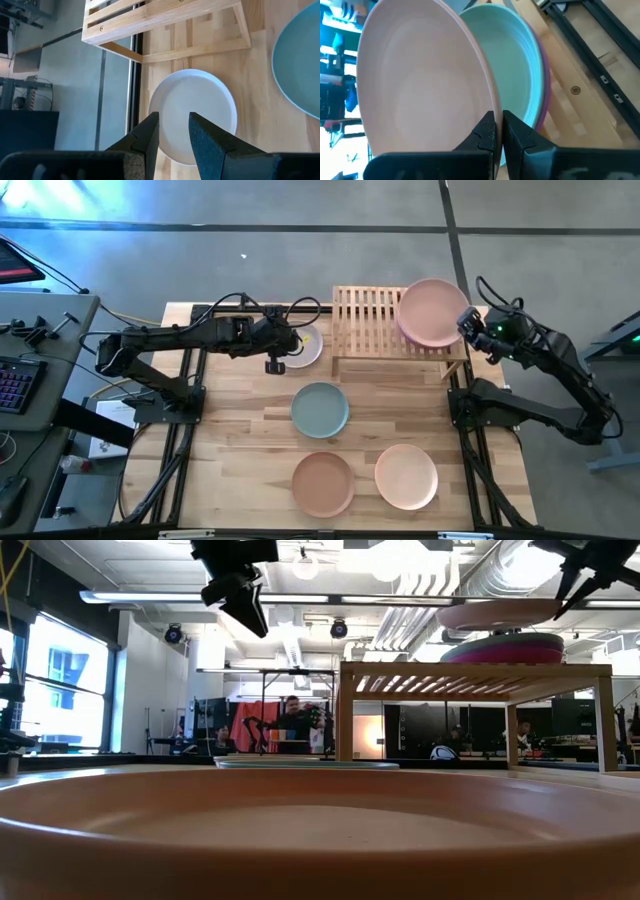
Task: Place and stack plates onto a shelf
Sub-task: Stack the light brown plate on the green plate on the shelf
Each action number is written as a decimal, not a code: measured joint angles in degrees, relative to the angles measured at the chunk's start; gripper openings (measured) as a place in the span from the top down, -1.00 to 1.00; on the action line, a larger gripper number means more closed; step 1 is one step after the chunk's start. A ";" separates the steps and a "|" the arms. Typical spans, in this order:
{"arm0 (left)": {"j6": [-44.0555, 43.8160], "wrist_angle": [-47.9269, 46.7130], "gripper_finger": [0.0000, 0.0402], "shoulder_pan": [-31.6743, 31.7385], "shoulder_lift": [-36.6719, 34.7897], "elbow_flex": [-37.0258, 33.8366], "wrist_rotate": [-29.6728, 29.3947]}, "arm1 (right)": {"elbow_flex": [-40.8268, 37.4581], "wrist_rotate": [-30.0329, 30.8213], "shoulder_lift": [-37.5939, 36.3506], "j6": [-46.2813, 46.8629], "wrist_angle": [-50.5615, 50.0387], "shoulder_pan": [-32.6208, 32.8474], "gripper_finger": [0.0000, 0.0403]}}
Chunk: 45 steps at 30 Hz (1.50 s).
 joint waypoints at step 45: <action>-1.95 -0.35 0.52 -0.02 0.02 0.02 -0.01 | 0.06 5.84 6.55 1.23 -2.33 0.01 0.56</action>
